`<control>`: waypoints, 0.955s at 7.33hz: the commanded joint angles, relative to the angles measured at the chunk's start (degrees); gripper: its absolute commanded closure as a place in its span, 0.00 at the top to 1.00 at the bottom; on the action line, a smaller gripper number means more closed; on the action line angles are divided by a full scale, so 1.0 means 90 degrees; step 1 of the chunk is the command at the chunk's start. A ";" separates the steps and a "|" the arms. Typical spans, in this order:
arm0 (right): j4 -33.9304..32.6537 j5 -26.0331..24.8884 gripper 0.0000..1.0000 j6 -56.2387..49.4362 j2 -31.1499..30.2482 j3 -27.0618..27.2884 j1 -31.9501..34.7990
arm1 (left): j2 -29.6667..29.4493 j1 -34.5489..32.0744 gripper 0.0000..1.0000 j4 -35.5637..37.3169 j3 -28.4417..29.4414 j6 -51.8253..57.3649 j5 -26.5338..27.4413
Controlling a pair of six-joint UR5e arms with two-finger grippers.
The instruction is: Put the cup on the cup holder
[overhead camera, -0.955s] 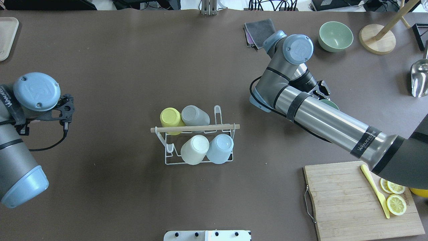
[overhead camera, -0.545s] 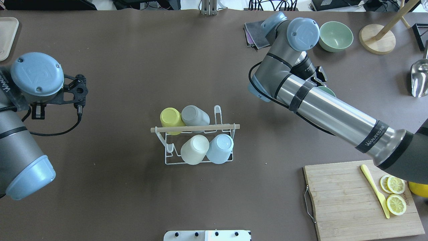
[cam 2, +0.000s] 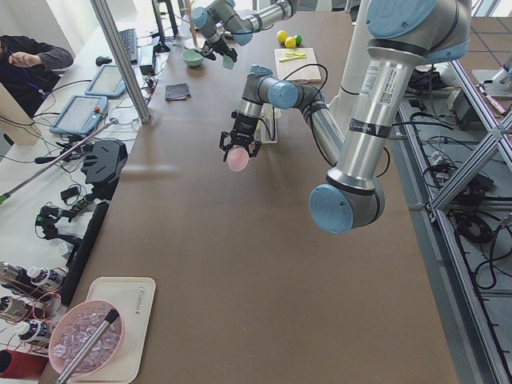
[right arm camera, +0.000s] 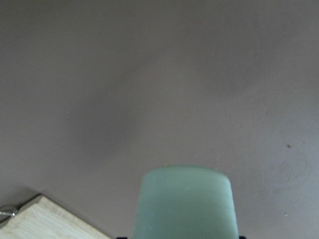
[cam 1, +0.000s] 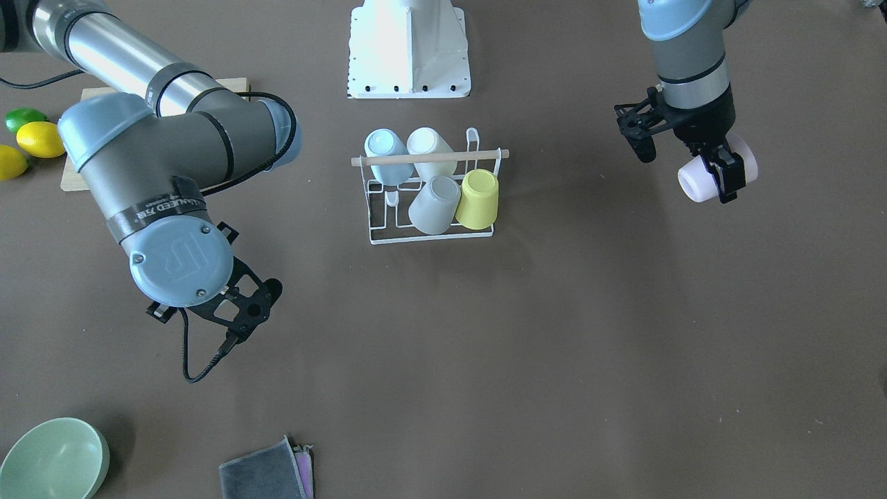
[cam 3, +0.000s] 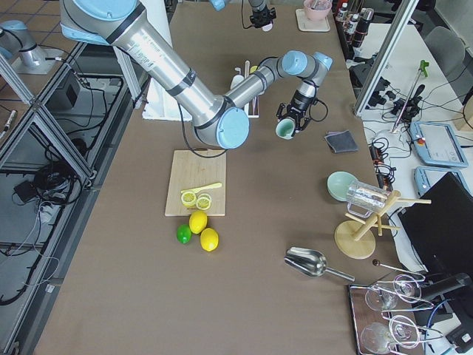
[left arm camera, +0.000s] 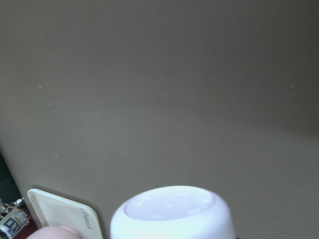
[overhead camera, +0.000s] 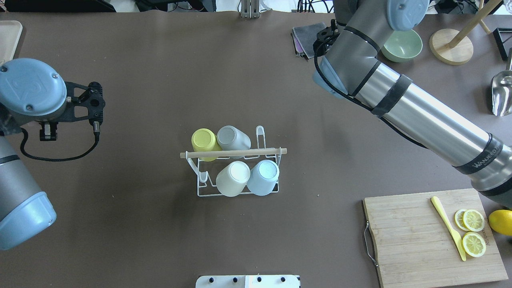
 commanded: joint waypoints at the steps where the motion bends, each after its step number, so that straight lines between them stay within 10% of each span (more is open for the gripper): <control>1: 0.2323 0.1149 0.08 0.0753 -0.0523 0.0418 0.0454 | 0.0007 0.0008 0.40 -0.0220 -0.0172 -0.0223 -0.0226; 4: 0.5868 0.1953 0.04 0.2792 -0.1061 0.0400 0.0943 | 0.0026 -0.0002 0.37 -0.0900 -0.0269 -0.1052 -0.0744; 7: 0.8750 0.1857 0.01 0.4590 -0.1188 0.0380 0.0838 | 0.0356 -0.0002 0.37 -0.3288 0.0345 -0.1268 -0.1115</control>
